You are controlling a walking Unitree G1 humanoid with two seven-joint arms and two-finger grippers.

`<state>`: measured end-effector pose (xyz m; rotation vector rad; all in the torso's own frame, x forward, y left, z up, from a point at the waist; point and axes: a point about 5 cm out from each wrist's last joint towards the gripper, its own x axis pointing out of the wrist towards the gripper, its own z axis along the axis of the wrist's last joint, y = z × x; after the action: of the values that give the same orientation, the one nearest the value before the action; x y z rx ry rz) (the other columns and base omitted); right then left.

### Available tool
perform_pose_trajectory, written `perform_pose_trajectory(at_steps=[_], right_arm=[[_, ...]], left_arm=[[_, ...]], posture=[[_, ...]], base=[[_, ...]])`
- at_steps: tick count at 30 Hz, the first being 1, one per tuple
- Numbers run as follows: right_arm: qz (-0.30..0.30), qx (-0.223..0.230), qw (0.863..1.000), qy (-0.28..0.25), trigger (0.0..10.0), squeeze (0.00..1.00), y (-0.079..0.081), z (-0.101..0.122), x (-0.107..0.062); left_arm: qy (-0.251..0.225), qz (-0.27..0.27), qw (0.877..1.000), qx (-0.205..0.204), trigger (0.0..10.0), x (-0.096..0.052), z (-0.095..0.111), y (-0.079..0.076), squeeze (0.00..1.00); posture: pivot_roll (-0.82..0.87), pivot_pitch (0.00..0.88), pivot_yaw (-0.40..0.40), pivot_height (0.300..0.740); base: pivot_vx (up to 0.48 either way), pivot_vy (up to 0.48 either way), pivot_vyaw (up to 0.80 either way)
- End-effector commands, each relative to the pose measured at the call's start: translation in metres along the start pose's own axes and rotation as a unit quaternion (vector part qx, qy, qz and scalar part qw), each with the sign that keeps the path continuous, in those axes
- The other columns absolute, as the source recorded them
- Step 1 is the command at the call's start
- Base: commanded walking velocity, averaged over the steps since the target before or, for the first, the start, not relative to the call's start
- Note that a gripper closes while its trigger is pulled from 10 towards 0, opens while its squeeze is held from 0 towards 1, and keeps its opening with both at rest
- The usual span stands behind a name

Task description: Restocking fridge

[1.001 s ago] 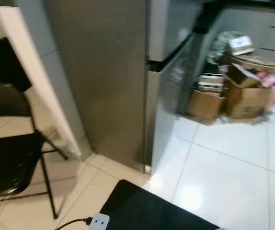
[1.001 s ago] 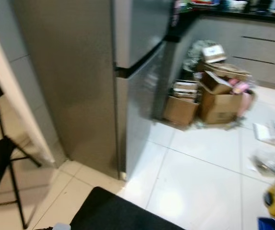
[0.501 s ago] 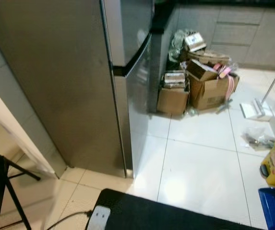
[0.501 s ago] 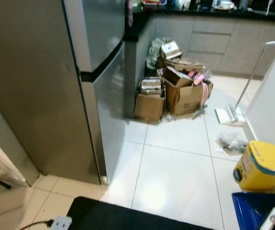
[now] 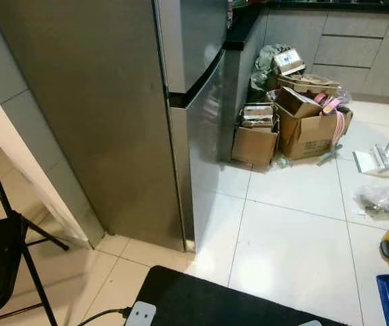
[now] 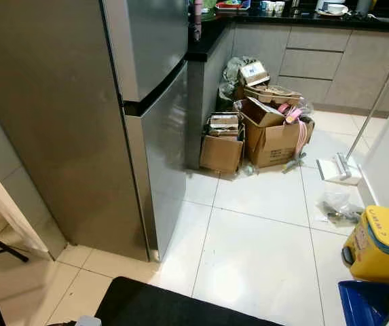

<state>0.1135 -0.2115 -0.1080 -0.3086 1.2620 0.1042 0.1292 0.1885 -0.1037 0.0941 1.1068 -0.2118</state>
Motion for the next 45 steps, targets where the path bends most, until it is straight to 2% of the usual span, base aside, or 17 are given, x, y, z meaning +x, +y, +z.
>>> perform_pose_trajectory(at_steps=[1,5,18,27,35,45], right_arm=[[-0.005,0.000,1.000,-0.006,10.0,0.00,-0.004,0.003,0.000],[-0.004,-0.001,1.000,-0.006,10.0,0.00,-0.004,0.003,0.000],[-0.002,0.001,1.000,-0.007,10.0,0.00,-0.004,0.004,0.000],[-0.001,0.001,1.000,-0.005,10.0,0.00,-0.004,0.002,0.000],[0.020,-0.009,1.000,-0.022,10.0,0.00,-0.001,0.006,0.000],[0.054,-0.003,0.998,-0.034,10.0,0.00,0.006,0.009,0.000]], left_arm=[[0.005,0.003,1.000,0.006,10.0,-0.001,-0.001,0.003,0.00],[0.000,0.017,1.000,0.002,10.0,-0.001,0.001,0.006,0.00],[-0.002,0.012,1.000,0.000,10.0,0.000,0.002,0.004,0.00],[0.001,0.012,1.000,0.003,10.0,0.000,0.000,0.003,0.00],[-0.003,0.021,1.000,-0.007,10.0,0.000,0.002,0.004,0.00],[-0.001,0.018,1.000,-0.009,10.0,0.000,0.001,0.002,0.00]], posture=[[0.05,0.000,-0.007,0.738],[0.05,0.000,-0.007,0.738],[0.05,0.000,-0.007,0.738],[0.05,0.000,-0.008,0.738],[0.04,0.000,-0.007,0.738],[0.04,0.000,-0.007,0.738]], base=[[0.000,-0.469,0.00],[0.000,-0.227,0.00],[0.000,0.000,0.00],[0.000,-0.439,0.00],[0.000,0.000,0.00],[0.000,0.000,0.70]])
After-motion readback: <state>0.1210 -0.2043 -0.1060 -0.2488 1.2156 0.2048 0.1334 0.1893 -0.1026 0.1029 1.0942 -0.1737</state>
